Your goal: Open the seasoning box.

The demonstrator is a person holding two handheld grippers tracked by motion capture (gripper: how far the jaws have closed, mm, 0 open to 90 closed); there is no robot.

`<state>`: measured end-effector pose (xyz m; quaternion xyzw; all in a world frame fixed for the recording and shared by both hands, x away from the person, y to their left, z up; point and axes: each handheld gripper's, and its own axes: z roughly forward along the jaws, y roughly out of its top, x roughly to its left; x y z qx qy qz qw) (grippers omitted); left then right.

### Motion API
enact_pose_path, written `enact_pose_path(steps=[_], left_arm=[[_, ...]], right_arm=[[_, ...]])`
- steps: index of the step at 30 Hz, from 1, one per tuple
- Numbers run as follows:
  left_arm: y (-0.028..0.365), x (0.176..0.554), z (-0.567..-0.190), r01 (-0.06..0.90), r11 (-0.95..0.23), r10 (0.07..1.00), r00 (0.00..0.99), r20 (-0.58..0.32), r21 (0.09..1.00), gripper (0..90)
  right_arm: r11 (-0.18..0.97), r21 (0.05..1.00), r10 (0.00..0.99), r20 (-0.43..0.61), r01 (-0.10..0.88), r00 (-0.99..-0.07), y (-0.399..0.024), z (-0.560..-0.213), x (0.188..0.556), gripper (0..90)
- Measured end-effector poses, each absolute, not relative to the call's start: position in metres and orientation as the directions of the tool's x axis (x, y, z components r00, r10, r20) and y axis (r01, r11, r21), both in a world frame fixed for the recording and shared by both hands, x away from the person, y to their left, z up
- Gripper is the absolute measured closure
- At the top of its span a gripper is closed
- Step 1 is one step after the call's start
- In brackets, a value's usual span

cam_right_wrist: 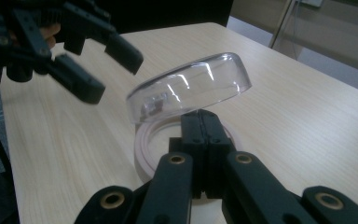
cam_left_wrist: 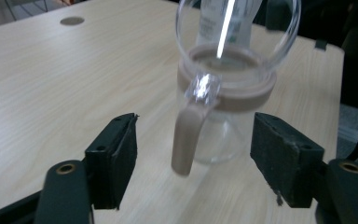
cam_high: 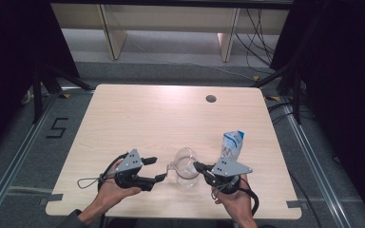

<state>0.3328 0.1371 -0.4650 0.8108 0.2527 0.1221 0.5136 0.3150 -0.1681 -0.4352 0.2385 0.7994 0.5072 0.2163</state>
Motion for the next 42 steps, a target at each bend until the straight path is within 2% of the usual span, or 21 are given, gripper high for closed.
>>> enact_pose_path(steps=[3, 11, 21, 26, 29, 35, 39, 42], left_arm=[[0.142, 0.327, -0.473, 0.290, -0.362, 0.551, 0.833, -0.048, 0.886, 29.1], [0.150, 0.322, -0.485, 0.338, -0.351, 0.582, 0.809, -0.080, 0.873, 27.0], [0.148, 0.322, -0.491, 0.328, -0.377, 0.571, 0.819, -0.061, 0.866, 26.7], [0.149, 0.323, -0.492, 0.313, -0.367, 0.564, 0.824, -0.059, 0.876, 26.7], [0.150, 0.322, -0.492, 0.317, -0.364, 0.567, 0.821, -0.061, 0.876, 26.7], [0.150, 0.321, -0.492, 0.330, -0.350, 0.579, 0.812, -0.074, 0.877, 23.8], [0.150, 0.319, -0.491, 0.340, -0.352, 0.587, 0.806, -0.077, 0.872, 23.0], [0.150, 0.317, -0.491, 0.332, -0.360, 0.590, 0.805, -0.063, 0.872, 22.0]], right_arm=[[0.380, 0.915, 0.583, -0.122, 0.137, -0.803, -0.164, -0.431, 0.313, 90.0], [0.370, 0.924, 0.562, -0.134, 0.103, -0.816, -0.148, -0.424, 0.307, 89.6], [0.379, 0.921, 0.518, -0.127, 0.094, -0.846, -0.129, -0.426, 0.307, 87.8], [0.368, 0.924, 0.525, -0.115, 0.103, -0.843, -0.137, -0.425, 0.306, 84.4], [0.353, 0.930, 0.536, -0.113, 0.101, -0.837, -0.145, -0.426, 0.304, 77.8], [0.332, 0.932, 0.634, -0.109, 0.142, -0.765, -0.171, -0.429, 0.295, 54.7], [0.298, 0.943, 0.684, -0.105, 0.145, -0.722, -0.189, -0.434, 0.286, 47.1], [0.242, 0.952, 0.724, -0.051, 0.184, -0.688, -0.201, -0.436, 0.280, 42.3]])
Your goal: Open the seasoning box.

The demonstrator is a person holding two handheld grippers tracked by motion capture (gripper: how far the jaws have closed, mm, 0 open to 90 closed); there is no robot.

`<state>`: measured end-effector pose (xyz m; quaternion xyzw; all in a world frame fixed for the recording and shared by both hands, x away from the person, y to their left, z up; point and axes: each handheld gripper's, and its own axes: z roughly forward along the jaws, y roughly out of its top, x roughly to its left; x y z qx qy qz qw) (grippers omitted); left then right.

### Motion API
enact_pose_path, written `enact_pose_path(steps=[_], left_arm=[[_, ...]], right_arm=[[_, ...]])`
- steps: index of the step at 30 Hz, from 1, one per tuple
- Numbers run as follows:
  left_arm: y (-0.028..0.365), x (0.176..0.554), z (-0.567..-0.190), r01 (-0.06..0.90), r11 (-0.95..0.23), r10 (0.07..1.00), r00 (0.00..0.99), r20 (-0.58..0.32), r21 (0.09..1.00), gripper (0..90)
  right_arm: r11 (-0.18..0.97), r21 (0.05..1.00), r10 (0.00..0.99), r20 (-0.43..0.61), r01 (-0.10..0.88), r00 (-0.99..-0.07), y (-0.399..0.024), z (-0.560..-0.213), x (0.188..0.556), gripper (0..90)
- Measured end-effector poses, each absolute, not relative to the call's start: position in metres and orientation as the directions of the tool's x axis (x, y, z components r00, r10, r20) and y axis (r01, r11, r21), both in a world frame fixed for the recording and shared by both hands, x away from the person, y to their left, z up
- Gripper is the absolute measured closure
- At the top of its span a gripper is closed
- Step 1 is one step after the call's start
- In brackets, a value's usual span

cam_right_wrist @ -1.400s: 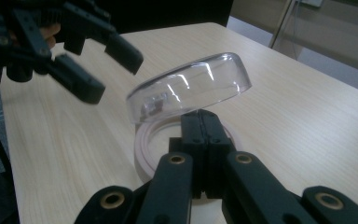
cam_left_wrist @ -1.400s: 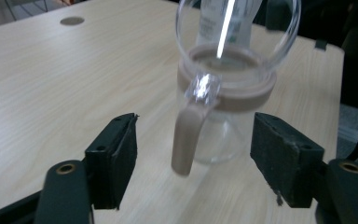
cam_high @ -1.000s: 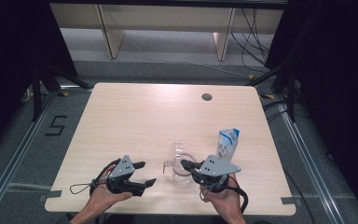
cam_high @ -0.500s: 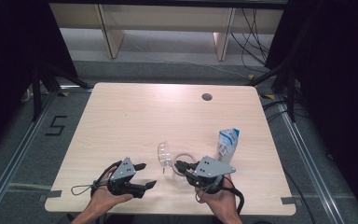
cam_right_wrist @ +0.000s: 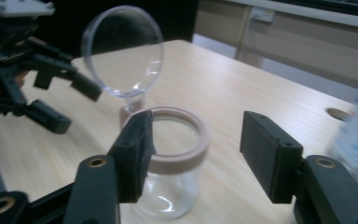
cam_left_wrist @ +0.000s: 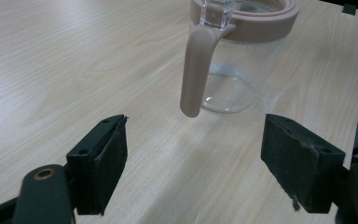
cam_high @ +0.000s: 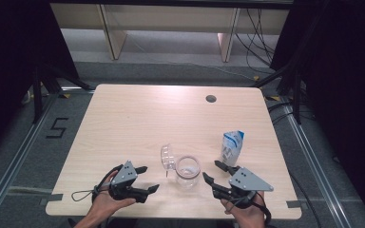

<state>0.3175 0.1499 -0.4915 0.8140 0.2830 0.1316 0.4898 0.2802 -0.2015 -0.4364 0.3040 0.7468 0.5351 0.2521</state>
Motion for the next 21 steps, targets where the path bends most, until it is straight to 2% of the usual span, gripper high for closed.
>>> enact_pose_path(steps=[13, 15, 21], left_arm=[[0.148, 0.311, -0.492, 0.349, -0.349, 0.607, 0.791, -0.074, 0.870, 20.7], [0.149, 0.312, -0.492, 0.326, -0.371, 0.593, 0.804, -0.048, 0.870, 20.7], [0.147, 0.312, -0.493, 0.329, -0.366, 0.587, 0.808, -0.059, 0.871, 20.2]], right_arm=[[0.137, 0.951, 0.883, 0.010, 0.278, -0.469, -0.238, -0.450, 0.285, 25.8], [0.166, 0.948, 0.886, -0.022, 0.272, -0.463, -0.241, -0.452, 0.289, 24.6], [0.134, 0.952, 0.900, 0.000, 0.276, -0.436, -0.243, -0.459, 0.299, 15.9]])
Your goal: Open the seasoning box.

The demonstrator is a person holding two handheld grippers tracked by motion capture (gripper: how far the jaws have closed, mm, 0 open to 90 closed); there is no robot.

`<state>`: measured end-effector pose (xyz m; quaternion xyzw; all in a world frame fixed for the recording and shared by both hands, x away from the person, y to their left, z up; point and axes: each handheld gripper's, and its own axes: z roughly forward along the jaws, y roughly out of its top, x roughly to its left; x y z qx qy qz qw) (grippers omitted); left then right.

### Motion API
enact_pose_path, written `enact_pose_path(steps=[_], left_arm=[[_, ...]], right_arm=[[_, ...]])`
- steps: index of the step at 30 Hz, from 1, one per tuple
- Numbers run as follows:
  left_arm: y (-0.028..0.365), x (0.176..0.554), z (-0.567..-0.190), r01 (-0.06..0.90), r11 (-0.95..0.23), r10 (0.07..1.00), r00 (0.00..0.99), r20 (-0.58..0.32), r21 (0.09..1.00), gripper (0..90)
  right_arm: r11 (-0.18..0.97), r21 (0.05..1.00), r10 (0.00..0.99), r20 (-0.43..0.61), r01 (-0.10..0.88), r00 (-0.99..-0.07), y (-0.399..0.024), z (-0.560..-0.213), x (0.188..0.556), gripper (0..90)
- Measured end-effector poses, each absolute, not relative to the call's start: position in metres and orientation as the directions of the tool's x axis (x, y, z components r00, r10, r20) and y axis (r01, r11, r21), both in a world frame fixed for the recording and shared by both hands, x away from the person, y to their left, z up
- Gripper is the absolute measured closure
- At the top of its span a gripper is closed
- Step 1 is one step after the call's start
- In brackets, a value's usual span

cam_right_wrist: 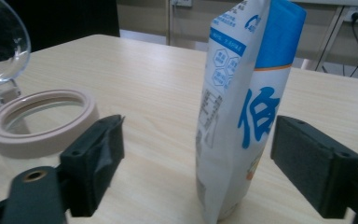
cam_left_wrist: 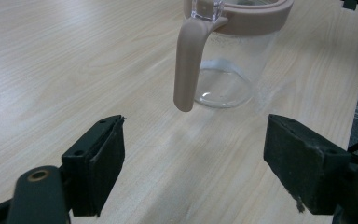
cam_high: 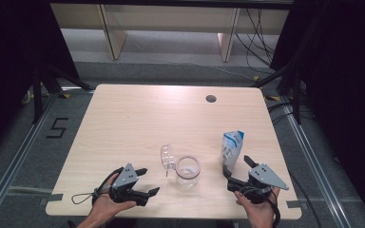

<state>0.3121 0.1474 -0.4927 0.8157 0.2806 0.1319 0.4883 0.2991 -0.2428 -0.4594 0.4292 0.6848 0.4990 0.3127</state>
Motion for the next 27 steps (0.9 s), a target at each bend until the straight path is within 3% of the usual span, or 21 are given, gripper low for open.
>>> enact_pose_path(steps=[7, 14, 20, 27], left_arm=[[0.147, 0.313, -0.492, 0.326, -0.375, 0.583, 0.811, -0.053, 0.868, 19.9], [0.147, 0.314, -0.492, 0.329, -0.377, 0.581, 0.812, -0.055, 0.866, 19.9], [0.145, 0.314, -0.493, 0.350, -0.351, 0.584, 0.807, -0.090, 0.868, 19.9], [0.144, 0.315, -0.493, 0.331, -0.365, 0.572, 0.817, -0.072, 0.870, 19.9]], right_arm=[[0.165, 0.947, 0.896, -0.028, 0.274, -0.443, -0.243, -0.468, 0.312, 15.5], [0.174, 0.941, 0.926, -0.056, 0.289, -0.373, -0.239, -0.474, 0.325, 15.4], [0.174, 0.935, 0.925, -0.048, 0.308, -0.378, -0.237, -0.482, 0.338, 15.5], [0.159, 0.937, 0.926, -0.032, 0.311, -0.376, -0.235, -0.490, 0.351, 15.5]])
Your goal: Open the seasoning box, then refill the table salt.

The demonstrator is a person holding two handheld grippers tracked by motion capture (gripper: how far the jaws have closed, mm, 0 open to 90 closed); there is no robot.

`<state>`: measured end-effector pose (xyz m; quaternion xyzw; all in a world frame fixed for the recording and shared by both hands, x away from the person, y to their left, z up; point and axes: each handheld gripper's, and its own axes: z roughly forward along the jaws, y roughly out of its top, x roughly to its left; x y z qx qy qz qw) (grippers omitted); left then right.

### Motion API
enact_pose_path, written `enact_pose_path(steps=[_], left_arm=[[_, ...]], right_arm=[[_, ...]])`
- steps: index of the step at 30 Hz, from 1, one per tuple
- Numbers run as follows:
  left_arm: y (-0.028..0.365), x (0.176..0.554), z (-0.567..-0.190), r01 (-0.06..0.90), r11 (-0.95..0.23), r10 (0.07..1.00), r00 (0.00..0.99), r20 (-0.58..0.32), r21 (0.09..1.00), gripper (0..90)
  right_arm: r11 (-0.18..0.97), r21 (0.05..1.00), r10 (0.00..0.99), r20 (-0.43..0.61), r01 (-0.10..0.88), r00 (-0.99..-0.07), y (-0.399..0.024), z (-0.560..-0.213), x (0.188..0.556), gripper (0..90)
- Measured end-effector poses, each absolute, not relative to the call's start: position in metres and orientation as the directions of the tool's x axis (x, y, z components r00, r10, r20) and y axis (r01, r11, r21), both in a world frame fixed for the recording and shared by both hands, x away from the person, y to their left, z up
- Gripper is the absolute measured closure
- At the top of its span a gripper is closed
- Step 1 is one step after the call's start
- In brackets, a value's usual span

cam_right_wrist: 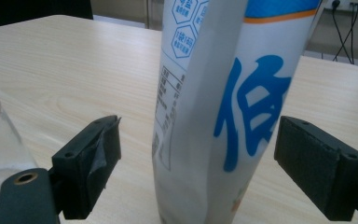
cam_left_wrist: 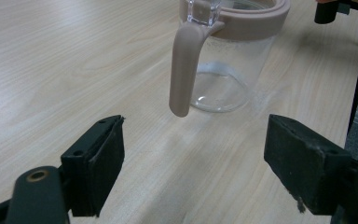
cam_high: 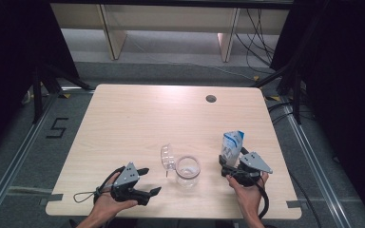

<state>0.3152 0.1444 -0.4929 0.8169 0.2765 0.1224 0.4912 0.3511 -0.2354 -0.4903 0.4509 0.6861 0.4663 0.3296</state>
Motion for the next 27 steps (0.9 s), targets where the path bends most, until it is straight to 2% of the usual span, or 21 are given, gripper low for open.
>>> enact_pose_path(steps=[5, 17, 19, 23, 27], left_arm=[[0.144, 0.314, -0.493, 0.339, -0.363, 0.578, 0.813, -0.076, 0.868, 19.9], [0.144, 0.315, -0.493, 0.329, -0.366, 0.569, 0.820, -0.071, 0.871, 20.0], [0.144, 0.315, -0.493, 0.328, -0.369, 0.570, 0.819, -0.067, 0.870, 20.0], [0.143, 0.317, -0.493, 0.328, -0.369, 0.560, 0.825, -0.074, 0.869, 20.0], [0.142, 0.317, -0.494, 0.326, -0.373, 0.562, 0.824, -0.068, 0.869, 19.9]], right_arm=[[0.177, 0.934, 0.926, -0.051, 0.309, -0.374, -0.232, -0.494, 0.356, 15.5], [0.124, 0.944, 0.928, -0.001, 0.306, -0.373, -0.232, -0.502, 0.366, 15.5], [0.101, 0.944, 0.938, 0.015, 0.313, -0.347, -0.230, -0.503, 0.365, 15.5], [0.150, 0.946, 0.922, -0.028, 0.289, -0.386, -0.234, -0.504, 0.369, 15.5], [0.133, 0.947, 0.931, -0.019, 0.292, -0.363, -0.233, -0.505, 0.368, 15.5]])
